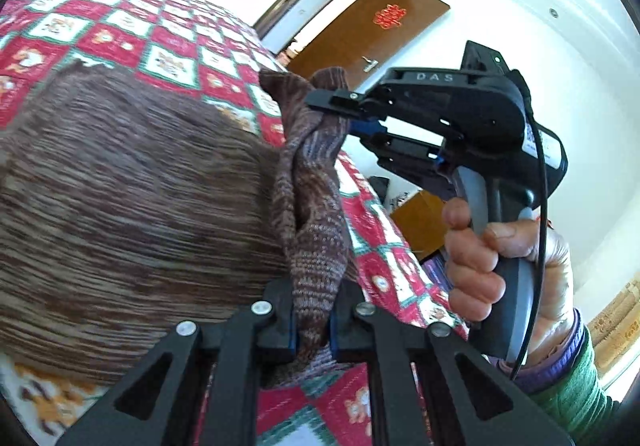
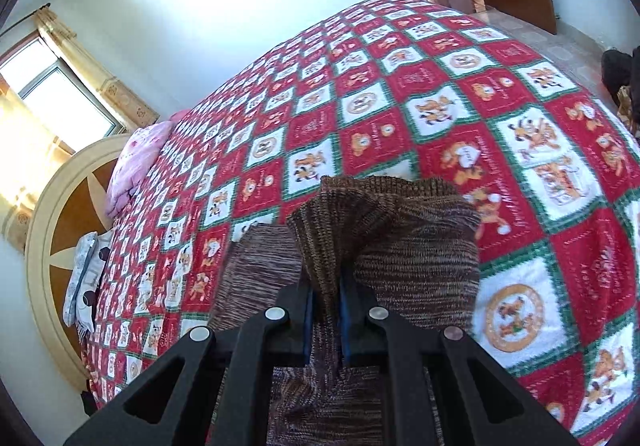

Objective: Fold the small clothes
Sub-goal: 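Grasp the sweater edge with the left gripper while the right gripper holds it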

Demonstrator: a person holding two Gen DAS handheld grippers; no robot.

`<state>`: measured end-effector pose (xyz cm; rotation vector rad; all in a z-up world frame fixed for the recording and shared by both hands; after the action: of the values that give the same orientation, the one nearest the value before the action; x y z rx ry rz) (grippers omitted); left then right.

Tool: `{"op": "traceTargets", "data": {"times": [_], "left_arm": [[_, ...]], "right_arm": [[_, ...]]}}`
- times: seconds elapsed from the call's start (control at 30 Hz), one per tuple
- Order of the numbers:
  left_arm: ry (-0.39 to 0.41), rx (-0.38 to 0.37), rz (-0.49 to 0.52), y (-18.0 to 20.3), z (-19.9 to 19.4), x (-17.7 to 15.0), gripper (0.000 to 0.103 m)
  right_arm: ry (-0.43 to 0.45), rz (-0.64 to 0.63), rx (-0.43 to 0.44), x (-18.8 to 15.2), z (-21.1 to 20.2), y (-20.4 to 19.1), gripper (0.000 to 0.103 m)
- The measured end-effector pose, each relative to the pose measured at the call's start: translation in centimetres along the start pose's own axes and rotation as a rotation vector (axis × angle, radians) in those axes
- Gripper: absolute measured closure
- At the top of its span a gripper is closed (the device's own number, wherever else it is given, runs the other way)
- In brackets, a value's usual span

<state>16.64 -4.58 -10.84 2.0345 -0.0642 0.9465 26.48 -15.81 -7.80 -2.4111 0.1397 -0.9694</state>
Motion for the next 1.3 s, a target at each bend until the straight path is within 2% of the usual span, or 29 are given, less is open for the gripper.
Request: {"op": "traceTargets", "data": {"times": [0.17, 0.27, 0.53, 0.8, 1.0, 1.3], "left_arm": [[-0.029, 0.107, -0.007, -2.3, -2.2, 0.1, 0.092], [-0.041, 0.144, 0.003, -3.8, -2.4, 0.5, 0.092], [-0.034, 0.149, 0.020, -3.6, -3.7, 0.4, 0.092], [0.010, 0.191, 0.011, -6.6, -5.7, 2.1, 0.093], [0.019, 0.235, -0.009, -8.5, -7.0, 1.9, 0.093], [0.030, 0.262, -0.062, -11.5, -8.7, 2.1, 0.093]], "right_arm": [[-0.037, 0.008, 0.017, -1.1, 3.2, -1.6, 0.093], [-0.049, -0.013, 0.016, -1.6, 4.6, -2.8, 0.093], [-0.054, -0.029, 0.019, -1.9, 6.1, -4.6, 0.093], [-0.057, -0.061, 0.045, -1.9, 7.5, -7.5, 0.093], [-0.083, -0.084, 0.068, -2.8, 10.0, -10.3, 0.093], [-0.115, -0.086, 0.106, -4.3, 13.4, -13.0, 0.093]]}}
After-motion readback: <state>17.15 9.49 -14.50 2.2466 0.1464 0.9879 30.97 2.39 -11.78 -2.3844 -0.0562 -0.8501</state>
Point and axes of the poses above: each gripper's, at about its wrist camera, not at the fingertips, and z roughly the way its jaws point, y to its right, x to its top, the point moved 7 cm from there along z, roughly the way its jaws point, and after that the axes turned 8 degrees about y, right-handed, at the moved point
